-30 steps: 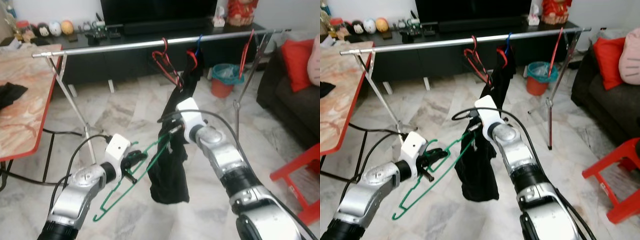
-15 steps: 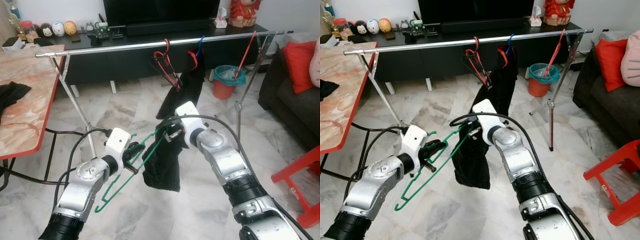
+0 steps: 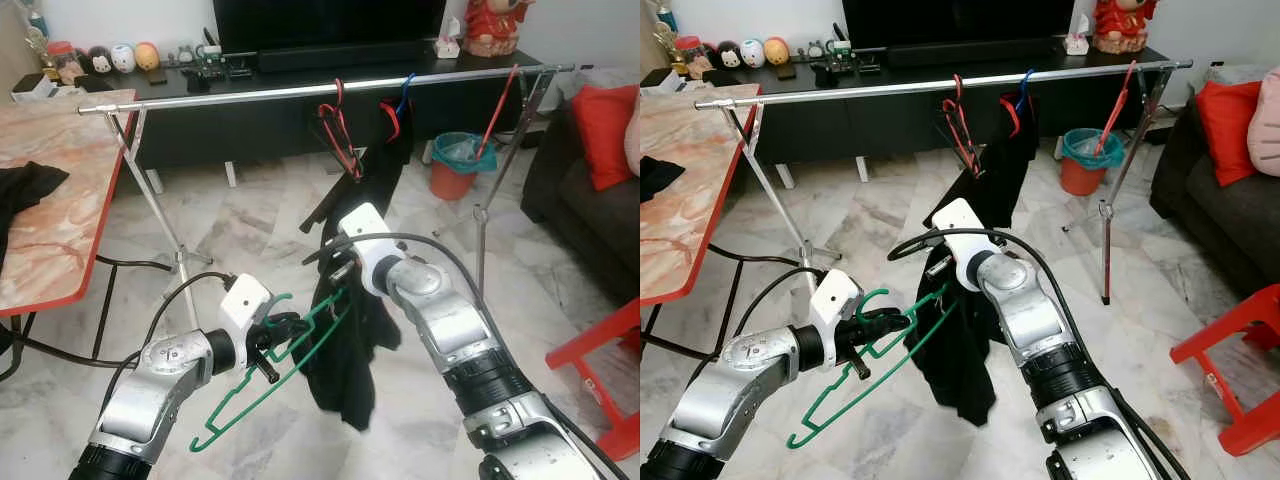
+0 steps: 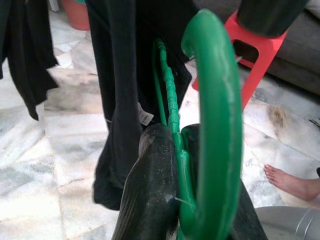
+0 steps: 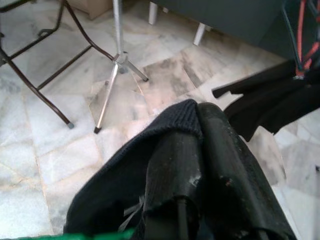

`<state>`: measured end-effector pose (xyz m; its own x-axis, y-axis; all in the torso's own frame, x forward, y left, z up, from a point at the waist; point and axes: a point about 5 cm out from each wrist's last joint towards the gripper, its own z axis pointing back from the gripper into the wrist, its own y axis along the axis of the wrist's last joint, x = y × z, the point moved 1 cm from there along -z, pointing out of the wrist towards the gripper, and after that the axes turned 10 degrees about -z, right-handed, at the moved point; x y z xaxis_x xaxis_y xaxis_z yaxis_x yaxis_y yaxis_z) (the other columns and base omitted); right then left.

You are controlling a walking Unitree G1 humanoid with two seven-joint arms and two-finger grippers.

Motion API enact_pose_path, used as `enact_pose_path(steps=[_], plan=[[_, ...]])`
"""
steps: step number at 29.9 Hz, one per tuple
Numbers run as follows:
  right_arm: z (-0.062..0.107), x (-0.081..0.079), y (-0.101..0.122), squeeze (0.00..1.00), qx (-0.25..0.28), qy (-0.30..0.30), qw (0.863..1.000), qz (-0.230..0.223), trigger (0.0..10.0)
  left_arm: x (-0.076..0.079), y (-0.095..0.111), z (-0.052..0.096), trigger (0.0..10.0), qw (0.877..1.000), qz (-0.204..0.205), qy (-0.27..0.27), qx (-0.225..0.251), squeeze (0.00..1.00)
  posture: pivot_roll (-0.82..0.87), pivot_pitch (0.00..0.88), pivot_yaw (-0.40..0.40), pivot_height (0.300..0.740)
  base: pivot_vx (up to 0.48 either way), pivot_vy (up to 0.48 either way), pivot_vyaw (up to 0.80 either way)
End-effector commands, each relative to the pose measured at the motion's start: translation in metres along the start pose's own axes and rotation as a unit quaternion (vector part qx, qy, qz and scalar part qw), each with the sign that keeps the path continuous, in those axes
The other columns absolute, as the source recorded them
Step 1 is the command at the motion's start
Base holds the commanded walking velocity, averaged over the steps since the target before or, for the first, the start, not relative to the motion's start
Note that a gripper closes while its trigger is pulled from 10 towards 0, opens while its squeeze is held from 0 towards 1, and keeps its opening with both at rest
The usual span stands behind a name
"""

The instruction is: Hang hanger

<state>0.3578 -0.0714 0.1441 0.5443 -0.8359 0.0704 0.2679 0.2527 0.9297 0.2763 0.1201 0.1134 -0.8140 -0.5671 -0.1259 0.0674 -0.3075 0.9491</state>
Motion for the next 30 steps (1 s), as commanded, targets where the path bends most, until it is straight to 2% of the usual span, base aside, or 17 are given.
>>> enact_pose_path(steps=[1, 10, 15, 18, 22, 26, 28, 30], plan=[[0.003, -0.011, 0.027, 0.0, 0.043, 0.022, 0.999, 0.017, 10.0, 0.003, 0.004, -0.001, 10.0, 1.0, -0.006, -0.01, -0.001, 0.0, 0.0, 0.0, -0.015, 0.728, 0.0, 0.0, 0.0], [0.008, -0.024, 0.03, 0.0, 0.04, 0.055, 0.997, 0.031, 10.0, 0.003, -0.005, -0.001, 10.0, 1.0, -0.007, -0.008, -0.024, 0.0, 0.0, 0.0, -0.013, 0.728, 0.0, 0.0, 0.0], [0.014, -0.033, 0.027, 0.0, 0.026, 0.093, 0.993, 0.066, 10.0, -0.001, -0.004, -0.002, 10.0, 1.0, -0.014, 0.009, -0.026, 0.0, 0.0, 0.0, -0.012, 0.728, 0.0, 0.0, 0.0], [0.02, -0.031, 0.021, 0.0, 0.015, 0.103, 0.991, 0.09, 10.0, -0.014, -0.002, -0.004, 10.0, 0.997, -0.017, 0.066, -0.024, 0.0, 0.0, 0.0, -0.013, 0.728, 0.0, 0.0, 0.0], [0.032, -0.017, 0.005, 0.0, -0.018, 0.107, 0.986, 0.126, 10.0, -0.035, 0.002, -0.004, 10.0, 0.989, -0.015, 0.144, -0.017, 0.0, -0.01, 0.0, -0.01, 0.728, 0.0, 0.0, 0.0], [0.034, -0.014, 0.002, 0.0, -0.026, 0.102, 0.987, 0.125, 10.0, -0.041, 0.004, -0.003, 10.0, 0.986, -0.019, 0.165, -0.015, 0.0, -0.01, 0.0, -0.01, 0.728, 0.0, 0.0, 0.0], [0.038, -0.012, -0.006, 0.0, -0.044, 0.093, 0.988, 0.118, 10.0, -0.055, 0.005, 0.001, 10.0, 0.975, -0.008, 0.223, -0.019, 0.0, -0.02, 0.0, -0.009, 0.728, 0.0, 0.0, 0.0], [0.039, -0.013, -0.008, 0.0, -0.047, 0.096, 0.988, 0.112, 10.0, -0.058, 0.006, 0.002, 10.0, 0.971, -0.008, 0.236, -0.022, 0.0, -0.02, 0.0, -0.009, 0.728, 0.0, 0.0, 0.0]])
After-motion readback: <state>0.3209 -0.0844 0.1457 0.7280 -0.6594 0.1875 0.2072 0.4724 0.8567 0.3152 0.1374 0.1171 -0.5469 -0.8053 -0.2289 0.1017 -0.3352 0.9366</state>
